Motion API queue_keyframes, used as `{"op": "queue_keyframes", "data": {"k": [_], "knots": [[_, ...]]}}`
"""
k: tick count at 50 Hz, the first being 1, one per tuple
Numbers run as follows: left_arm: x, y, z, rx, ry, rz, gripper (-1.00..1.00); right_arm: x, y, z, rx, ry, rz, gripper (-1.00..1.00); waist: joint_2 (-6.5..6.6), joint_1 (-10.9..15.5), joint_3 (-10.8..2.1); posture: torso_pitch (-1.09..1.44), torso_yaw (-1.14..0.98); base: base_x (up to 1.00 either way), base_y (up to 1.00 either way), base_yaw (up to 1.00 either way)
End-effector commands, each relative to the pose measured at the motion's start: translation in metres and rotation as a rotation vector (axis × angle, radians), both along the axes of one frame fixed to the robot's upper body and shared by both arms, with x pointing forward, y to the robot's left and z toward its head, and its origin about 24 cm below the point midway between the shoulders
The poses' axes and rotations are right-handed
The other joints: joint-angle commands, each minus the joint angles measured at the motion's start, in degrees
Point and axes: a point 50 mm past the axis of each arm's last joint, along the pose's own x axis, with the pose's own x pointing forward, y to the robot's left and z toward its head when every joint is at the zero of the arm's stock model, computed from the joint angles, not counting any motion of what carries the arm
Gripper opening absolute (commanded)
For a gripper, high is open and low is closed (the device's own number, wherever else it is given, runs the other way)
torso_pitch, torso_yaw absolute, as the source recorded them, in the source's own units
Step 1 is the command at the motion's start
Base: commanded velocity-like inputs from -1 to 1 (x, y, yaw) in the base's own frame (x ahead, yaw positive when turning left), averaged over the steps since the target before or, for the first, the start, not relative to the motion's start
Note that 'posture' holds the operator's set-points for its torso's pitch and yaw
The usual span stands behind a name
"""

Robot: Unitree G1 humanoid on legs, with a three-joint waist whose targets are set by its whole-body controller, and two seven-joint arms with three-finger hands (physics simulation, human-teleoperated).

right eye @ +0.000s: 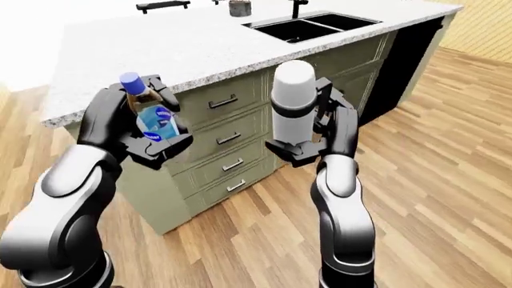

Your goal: Move the drinks to the dining counter.

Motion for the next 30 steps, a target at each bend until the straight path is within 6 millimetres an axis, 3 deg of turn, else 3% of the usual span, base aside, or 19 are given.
{"op": "queue_keyframes", "data": {"k": [1,3,4,5,6,8,15,17,18,19,20,22,24,25,26,29,30], "knots": [[-0.0044,0.0033,0.0157,-0.003,-0.102,0.018,-1.0,-0.0041,0.0056,0.0203,-0.005,-0.108,0.029,-1.0,-0.09,0.3,-1.43,0.0,0.0,0.0,0.0,1.0],[-0.0047,0.0034,0.0159,-0.003,-0.102,0.018,-1.0,-0.0042,0.0054,0.021,-0.006,-0.109,0.029,-1.0,2.45,0.43,-1.95,0.0,0.0,0.0,0.0,1.0],[-0.0049,0.0036,0.0163,-0.003,-0.102,0.019,-1.0,-0.0039,0.0054,0.0206,-0.007,-0.109,0.031,-1.0,4.88,1.0,-2.93,0.0,0.0,0.0,0.0,1.0],[-0.0051,0.0036,0.0163,-0.003,-0.102,0.019,-1.0,-0.0035,0.0051,0.0202,-0.007,-0.109,0.029,-1.0,2.59,1.17,-1.83,0.0,0.0,0.0,0.0,1.0],[-0.0052,0.0035,0.0162,-0.003,-0.102,0.019,-1.0,-0.0037,0.005,0.0204,-0.008,-0.109,0.029,-1.0,2.52,1.36,-2.25,0.0,0.0,0.0,0.0,1.0],[-0.0052,0.0036,0.016,-0.003,-0.101,0.019,-1.0,-0.0041,0.0051,0.0204,-0.008,-0.109,0.029,-1.0,0.95,2.06,-2.89,0.0,0.0,0.0,0.0,1.0],[-0.0052,0.0033,0.015,-0.003,-0.101,0.019,-1.0,-0.0052,0.0053,0.0199,-0.007,-0.107,0.033,-1.0,-3.71,1.19,-0.8,0.0,0.0,0.0,0.0,1.0],[-0.0054,0.0037,0.0154,-0.004,-0.102,0.019,-1.0,-0.005,0.0052,0.0196,-0.008,-0.107,0.033,-1.0,-6.03,1.01,-1.03,0.0,0.0,0.0,0.0,1.0],[-0.0056,0.0035,0.0157,-0.004,-0.102,0.019,-1.0,-0.0049,0.0053,0.0193,-0.008,-0.106,0.033,-1.0,-8.26,0.46,-1.98,0.0,0.0,0.0,0.0,1.0],[-0.0059,0.0034,0.0157,-0.003,-0.102,0.019,-1.0,-0.0046,0.0053,0.0192,-0.008,-0.106,0.034,-1.0,-6.53,0.46,-1.8,0.0,0.0,0.0,0.0,1.0],[-0.006,0.0034,0.0157,-0.003,-0.102,0.019,-1.0,-0.0045,0.0052,0.0193,-0.008,-0.106,0.034,-1.0,-6.67,0.41,-1.1,0.0,0.0,0.0,0.0,1.0],[-0.0057,0.0035,0.0156,-0.003,-0.103,0.018,-1.0,-0.0049,0.0054,0.0193,-0.008,-0.107,0.035,-1.0,-6.39,0.74,-1.78,0.0,0.0,0.0,0.0,1.0],[-0.0057,0.0035,0.0164,-0.003,-0.104,0.018,-1.0,-0.0063,0.0063,0.02,0.004,-0.106,0.046,-1.0,-5.16,0.57,-1.85,0.0,0.0,0.0,0.0,0.97],[-0.0059,0.0035,0.0168,-0.003,-0.105,0.017,-1.0,-0.0061,0.0068,0.02,0.003,-0.101,0.049,-1.0,-4.11,-0.99,-1.83,0.0,0.0,0.0,0.41,0.0],[-0.0059,0.0035,0.0169,-0.003,-0.105,0.016,-1.0,-0.0059,0.0066,0.0201,0.005,-0.101,0.05,-1.0,-5.58,0.32,-1.17,0.0,0.0,0.0,0.03,0.0],[-0.006,0.0033,0.0175,-0.002,-0.107,0.016,-1.0,-0.0059,0.0058,0.0203,0.001,-0.101,0.046,-1.0,-2.22,-1.23,-0.86,0.0,0.0,0.0,0.0,0.0],[-0.006,0.0032,0.0174,-0.002,-0.106,0.016,-1.0,-0.006,0.0061,0.02,-0.008,-0.1,0.044,-1.0,-0.18,-1.47,-1.49,0.0,0.0,0.0,0.29,0.0]]}}
